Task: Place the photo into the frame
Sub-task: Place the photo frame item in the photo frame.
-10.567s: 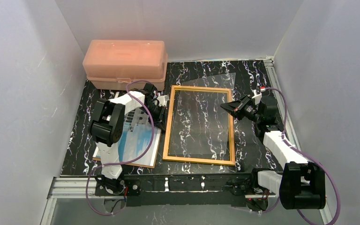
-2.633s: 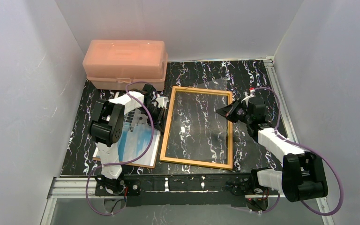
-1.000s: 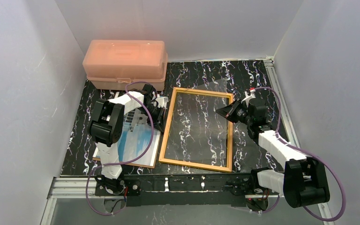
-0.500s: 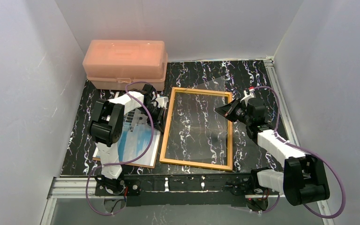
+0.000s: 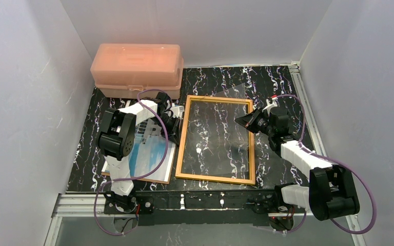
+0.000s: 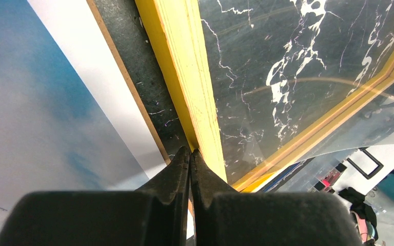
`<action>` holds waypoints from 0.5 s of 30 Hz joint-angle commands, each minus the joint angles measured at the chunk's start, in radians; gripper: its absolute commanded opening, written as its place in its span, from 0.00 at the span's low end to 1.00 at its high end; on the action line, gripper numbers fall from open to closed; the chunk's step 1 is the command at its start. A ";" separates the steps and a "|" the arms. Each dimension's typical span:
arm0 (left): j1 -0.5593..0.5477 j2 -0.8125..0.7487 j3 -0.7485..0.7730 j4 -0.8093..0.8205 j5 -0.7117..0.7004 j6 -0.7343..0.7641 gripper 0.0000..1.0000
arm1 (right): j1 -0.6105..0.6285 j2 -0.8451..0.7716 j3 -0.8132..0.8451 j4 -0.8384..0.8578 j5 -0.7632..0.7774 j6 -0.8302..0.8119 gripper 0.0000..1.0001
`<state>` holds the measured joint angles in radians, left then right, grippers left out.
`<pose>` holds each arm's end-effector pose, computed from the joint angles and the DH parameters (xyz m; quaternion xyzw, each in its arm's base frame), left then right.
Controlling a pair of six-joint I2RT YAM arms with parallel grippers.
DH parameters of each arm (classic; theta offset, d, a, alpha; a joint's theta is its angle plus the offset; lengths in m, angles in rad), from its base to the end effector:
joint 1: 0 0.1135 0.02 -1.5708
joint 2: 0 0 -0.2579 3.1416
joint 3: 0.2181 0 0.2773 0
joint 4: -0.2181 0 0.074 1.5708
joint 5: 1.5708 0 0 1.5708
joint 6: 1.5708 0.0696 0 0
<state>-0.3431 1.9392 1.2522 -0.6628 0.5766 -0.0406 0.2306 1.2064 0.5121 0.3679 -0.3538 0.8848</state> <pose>0.3538 -0.1667 0.0997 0.1746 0.9373 -0.2976 0.0499 0.2928 0.0935 0.1827 0.1599 0.7905 0.4250 0.4111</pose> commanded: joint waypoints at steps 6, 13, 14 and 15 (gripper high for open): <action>-0.008 -0.043 0.031 -0.014 0.065 0.009 0.00 | 0.030 0.039 0.089 -0.122 -0.015 -0.123 0.09; -0.007 -0.041 0.028 -0.012 0.069 0.004 0.00 | 0.041 0.053 0.190 -0.353 0.050 -0.272 0.57; -0.006 -0.042 0.029 -0.011 0.070 0.004 0.00 | 0.041 0.055 0.197 -0.364 0.057 -0.284 0.61; -0.006 -0.043 0.029 -0.011 0.068 0.004 0.00 | 0.043 0.058 0.204 -0.380 0.066 -0.294 0.64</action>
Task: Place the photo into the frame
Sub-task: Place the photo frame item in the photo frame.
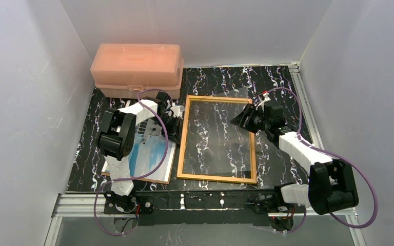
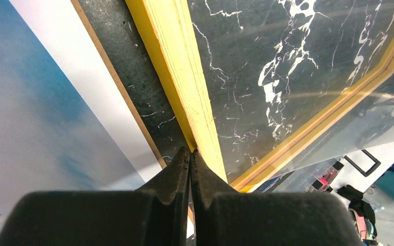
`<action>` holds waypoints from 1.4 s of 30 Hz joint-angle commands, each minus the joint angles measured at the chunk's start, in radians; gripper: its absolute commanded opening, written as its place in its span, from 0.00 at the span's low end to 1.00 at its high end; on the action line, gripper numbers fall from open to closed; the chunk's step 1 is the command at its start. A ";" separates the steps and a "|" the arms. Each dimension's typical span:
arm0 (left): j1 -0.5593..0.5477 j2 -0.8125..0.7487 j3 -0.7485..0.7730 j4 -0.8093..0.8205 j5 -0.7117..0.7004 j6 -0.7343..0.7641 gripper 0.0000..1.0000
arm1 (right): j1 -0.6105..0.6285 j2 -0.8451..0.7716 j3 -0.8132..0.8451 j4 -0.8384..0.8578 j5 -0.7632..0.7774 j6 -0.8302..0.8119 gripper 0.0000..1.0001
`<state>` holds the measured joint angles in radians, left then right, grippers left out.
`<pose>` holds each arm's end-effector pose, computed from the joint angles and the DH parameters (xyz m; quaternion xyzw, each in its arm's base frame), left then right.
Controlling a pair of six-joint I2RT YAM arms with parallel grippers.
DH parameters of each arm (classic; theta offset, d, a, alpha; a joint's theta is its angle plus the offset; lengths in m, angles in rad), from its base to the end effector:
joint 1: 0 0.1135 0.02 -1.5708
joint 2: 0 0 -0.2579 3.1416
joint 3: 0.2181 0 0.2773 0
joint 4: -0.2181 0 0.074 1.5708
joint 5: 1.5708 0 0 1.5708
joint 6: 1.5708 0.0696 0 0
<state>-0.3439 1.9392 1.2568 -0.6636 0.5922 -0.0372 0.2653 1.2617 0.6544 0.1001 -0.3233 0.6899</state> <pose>0.3542 -0.1681 0.1015 0.1775 0.9343 -0.3050 0.0504 0.3035 0.1054 0.1860 0.0995 0.8488 0.3532 0.3807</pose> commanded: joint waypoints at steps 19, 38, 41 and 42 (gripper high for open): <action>-0.006 -0.044 0.019 -0.008 0.056 0.002 0.00 | 0.084 0.106 0.182 -0.275 0.144 -0.203 0.82; -0.005 -0.057 0.021 -0.019 0.055 0.007 0.00 | 0.106 0.197 0.279 -0.418 0.292 -0.258 0.99; -0.004 -0.057 0.022 -0.019 0.057 0.008 0.00 | 0.110 0.197 0.287 -0.433 0.342 -0.254 0.99; -0.005 -0.055 0.022 -0.020 0.055 0.007 0.00 | 0.112 0.192 0.286 -0.433 0.358 -0.253 0.99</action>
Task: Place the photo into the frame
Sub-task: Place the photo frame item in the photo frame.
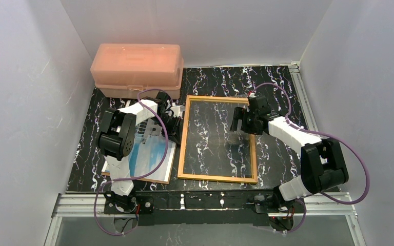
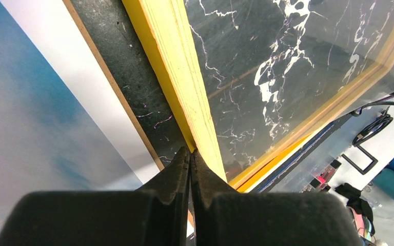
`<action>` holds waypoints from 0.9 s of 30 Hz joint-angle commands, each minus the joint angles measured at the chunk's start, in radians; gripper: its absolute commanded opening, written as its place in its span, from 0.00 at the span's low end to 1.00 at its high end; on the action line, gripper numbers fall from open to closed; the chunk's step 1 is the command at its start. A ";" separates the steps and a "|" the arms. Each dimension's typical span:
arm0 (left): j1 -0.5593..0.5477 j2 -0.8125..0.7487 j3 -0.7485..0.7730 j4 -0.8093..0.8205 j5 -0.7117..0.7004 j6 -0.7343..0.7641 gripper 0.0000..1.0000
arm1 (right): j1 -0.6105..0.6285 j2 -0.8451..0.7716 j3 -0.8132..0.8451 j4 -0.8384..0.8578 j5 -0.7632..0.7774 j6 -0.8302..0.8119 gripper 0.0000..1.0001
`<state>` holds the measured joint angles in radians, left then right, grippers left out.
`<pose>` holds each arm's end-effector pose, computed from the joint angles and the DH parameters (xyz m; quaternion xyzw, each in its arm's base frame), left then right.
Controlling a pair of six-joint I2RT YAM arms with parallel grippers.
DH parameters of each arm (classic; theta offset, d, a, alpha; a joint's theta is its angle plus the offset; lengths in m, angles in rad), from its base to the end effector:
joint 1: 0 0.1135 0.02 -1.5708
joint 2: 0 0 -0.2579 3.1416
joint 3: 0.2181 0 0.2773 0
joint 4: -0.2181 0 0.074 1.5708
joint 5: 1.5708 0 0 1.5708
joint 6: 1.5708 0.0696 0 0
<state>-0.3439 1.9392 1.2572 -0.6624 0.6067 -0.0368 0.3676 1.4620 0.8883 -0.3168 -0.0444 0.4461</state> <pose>0.3541 -0.1690 0.1022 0.1784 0.9319 -0.3118 0.0497 0.3183 0.1259 0.1618 0.0296 0.9420 0.1512 0.2980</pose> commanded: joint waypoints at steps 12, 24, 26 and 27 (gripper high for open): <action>-0.002 -0.049 0.026 -0.030 0.041 0.010 0.00 | 0.020 0.004 0.037 0.002 0.113 -0.005 0.99; -0.001 -0.063 0.021 -0.031 0.046 0.007 0.00 | 0.019 0.007 0.037 0.034 0.140 0.001 0.99; -0.003 -0.066 0.020 -0.031 0.046 0.006 0.00 | 0.019 0.007 0.039 0.037 0.151 0.001 0.99; -0.001 -0.066 0.020 -0.032 0.045 0.007 0.00 | 0.019 0.009 0.042 0.033 0.156 0.000 0.99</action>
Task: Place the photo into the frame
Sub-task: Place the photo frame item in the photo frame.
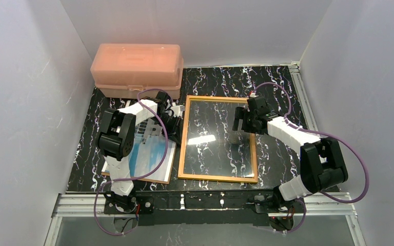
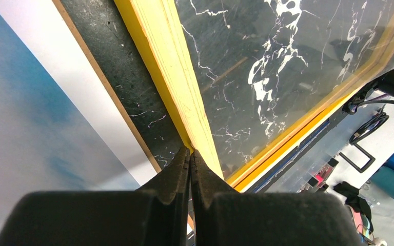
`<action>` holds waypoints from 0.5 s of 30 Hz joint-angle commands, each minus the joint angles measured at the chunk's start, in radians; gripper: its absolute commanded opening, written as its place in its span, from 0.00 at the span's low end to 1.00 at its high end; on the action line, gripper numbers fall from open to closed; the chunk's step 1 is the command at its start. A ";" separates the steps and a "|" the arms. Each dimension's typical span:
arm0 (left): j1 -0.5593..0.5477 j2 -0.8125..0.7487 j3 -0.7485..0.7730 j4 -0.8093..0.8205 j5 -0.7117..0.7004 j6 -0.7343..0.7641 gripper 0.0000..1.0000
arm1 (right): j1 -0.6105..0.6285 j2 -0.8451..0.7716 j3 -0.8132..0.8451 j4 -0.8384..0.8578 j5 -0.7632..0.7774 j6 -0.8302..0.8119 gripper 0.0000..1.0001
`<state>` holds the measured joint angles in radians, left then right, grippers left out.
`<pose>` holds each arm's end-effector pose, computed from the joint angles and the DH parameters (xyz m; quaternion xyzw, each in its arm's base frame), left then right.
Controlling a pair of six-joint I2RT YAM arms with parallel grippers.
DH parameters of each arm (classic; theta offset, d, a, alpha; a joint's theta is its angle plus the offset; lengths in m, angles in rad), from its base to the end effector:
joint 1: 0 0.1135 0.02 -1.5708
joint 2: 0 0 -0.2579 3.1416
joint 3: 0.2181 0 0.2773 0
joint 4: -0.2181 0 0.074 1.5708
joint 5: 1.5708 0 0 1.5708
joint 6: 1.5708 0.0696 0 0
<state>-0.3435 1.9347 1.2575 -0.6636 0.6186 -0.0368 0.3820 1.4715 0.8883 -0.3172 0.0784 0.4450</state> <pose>0.3538 -0.1694 0.1044 0.1791 0.9298 -0.3176 0.0502 0.3199 0.1226 0.1588 0.0426 0.9427 0.0982 0.3159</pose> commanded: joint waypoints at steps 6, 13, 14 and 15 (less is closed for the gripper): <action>-0.002 -0.059 0.016 -0.031 0.031 0.009 0.00 | 0.004 -0.006 0.048 0.019 0.065 -0.009 0.99; -0.002 -0.061 0.013 -0.031 0.030 0.012 0.00 | 0.005 -0.007 0.041 0.028 0.064 -0.011 0.99; 0.000 -0.061 0.014 -0.032 0.030 0.012 0.00 | 0.005 -0.005 0.041 0.029 0.062 -0.011 0.99; -0.001 -0.061 0.014 -0.032 0.030 0.013 0.00 | 0.005 -0.004 0.041 0.030 0.059 -0.010 0.99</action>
<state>-0.3435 1.9339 1.2575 -0.6636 0.6216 -0.0364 0.3820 1.4719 0.8902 -0.3141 0.1257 0.4408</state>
